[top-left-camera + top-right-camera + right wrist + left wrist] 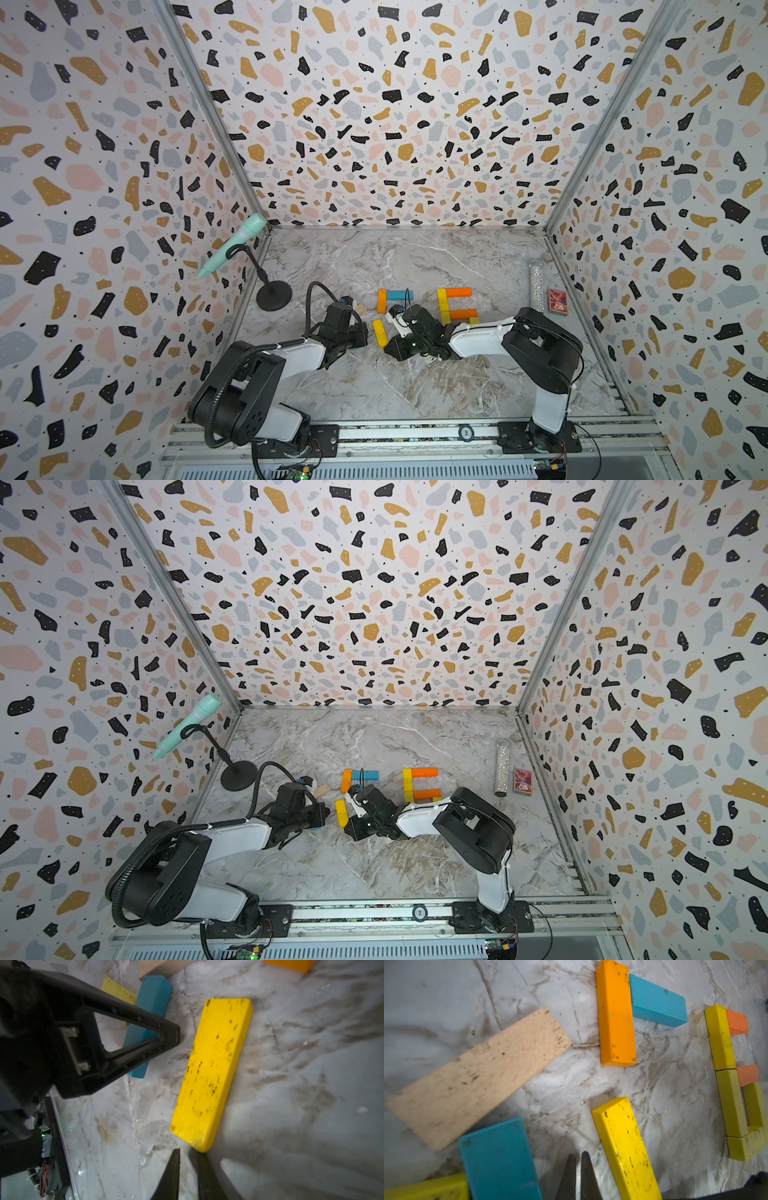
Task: Assemble the number 6 with building blocks
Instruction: Assemble the building block at the center of the board.
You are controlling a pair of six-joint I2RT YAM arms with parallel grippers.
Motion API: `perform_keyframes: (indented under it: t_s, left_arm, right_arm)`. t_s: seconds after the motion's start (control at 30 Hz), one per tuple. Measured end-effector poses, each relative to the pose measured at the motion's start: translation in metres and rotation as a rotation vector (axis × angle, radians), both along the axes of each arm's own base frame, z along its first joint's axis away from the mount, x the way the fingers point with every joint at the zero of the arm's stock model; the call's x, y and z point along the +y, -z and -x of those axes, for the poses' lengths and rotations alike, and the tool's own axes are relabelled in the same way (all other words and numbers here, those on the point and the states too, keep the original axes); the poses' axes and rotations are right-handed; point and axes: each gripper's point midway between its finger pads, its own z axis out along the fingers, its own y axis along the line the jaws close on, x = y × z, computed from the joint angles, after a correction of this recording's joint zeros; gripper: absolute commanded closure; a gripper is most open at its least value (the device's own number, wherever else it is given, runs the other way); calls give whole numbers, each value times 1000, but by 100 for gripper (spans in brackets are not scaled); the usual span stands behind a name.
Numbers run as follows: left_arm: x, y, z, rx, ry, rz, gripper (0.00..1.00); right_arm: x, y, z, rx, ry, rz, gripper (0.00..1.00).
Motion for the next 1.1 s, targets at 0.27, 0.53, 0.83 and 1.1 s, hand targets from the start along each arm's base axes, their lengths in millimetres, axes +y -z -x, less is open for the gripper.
perform_keyframes:
  t_s: [0.27,0.53,0.83,1.1]
  left_arm:
    - [-5,-1,-11,-14,9,2,100]
    - [-5,0,-18,-21,7,-12,100]
    - [-8,-1,-29,-35,16,-28,100]
    - [-15,-1,-36,-45,30,-13,100]
  right_arm:
    - [15,-1,-5,-1,-20,-36,81]
    - [15,-3,-1,-3,-26,-32,81]
    - [3,-10,7,-5,-22,-29,81]
    - [2,0,6,4,-20,-19,81]
